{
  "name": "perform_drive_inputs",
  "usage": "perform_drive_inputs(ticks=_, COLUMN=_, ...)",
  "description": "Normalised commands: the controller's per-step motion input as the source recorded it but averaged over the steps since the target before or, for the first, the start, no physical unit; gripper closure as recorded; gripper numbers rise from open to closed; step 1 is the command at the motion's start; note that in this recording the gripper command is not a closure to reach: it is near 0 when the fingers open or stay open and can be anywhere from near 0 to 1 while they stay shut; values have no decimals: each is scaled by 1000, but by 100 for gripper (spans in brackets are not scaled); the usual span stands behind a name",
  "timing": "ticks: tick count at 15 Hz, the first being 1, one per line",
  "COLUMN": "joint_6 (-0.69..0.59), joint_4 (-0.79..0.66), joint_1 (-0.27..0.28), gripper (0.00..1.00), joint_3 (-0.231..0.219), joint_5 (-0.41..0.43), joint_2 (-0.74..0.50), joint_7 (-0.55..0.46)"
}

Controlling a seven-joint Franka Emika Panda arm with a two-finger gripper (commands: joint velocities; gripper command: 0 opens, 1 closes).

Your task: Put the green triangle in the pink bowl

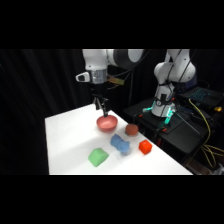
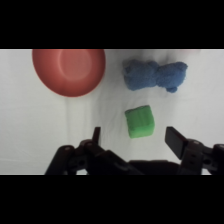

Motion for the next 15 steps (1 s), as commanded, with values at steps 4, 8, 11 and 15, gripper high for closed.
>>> perform_drive_inputs(ticks=4, joint_6=24, joint_4=35, joint_1=-3, gripper=0, joint_3=25, joint_5=-35, joint_2=24, joint_7=31)
perform_drive_inputs(ticks=8, joint_6=98, joint_4=169, joint_1=66, gripper=0, joint_3=71, joint_5=-92, joint_2=202, joint_7=122)
perform_drive_inputs(ticks=11, joint_6=79, joint_4=382, joint_1=124, gripper=0, joint_3=94, joint_5=-138, joint_2=443, joint_7=165)
perform_drive_inputs(ticks=15, joint_6=8, joint_4=464, joint_1=137, gripper=0, joint_3=58, joint_5=-212, joint_2=486, joint_7=123)
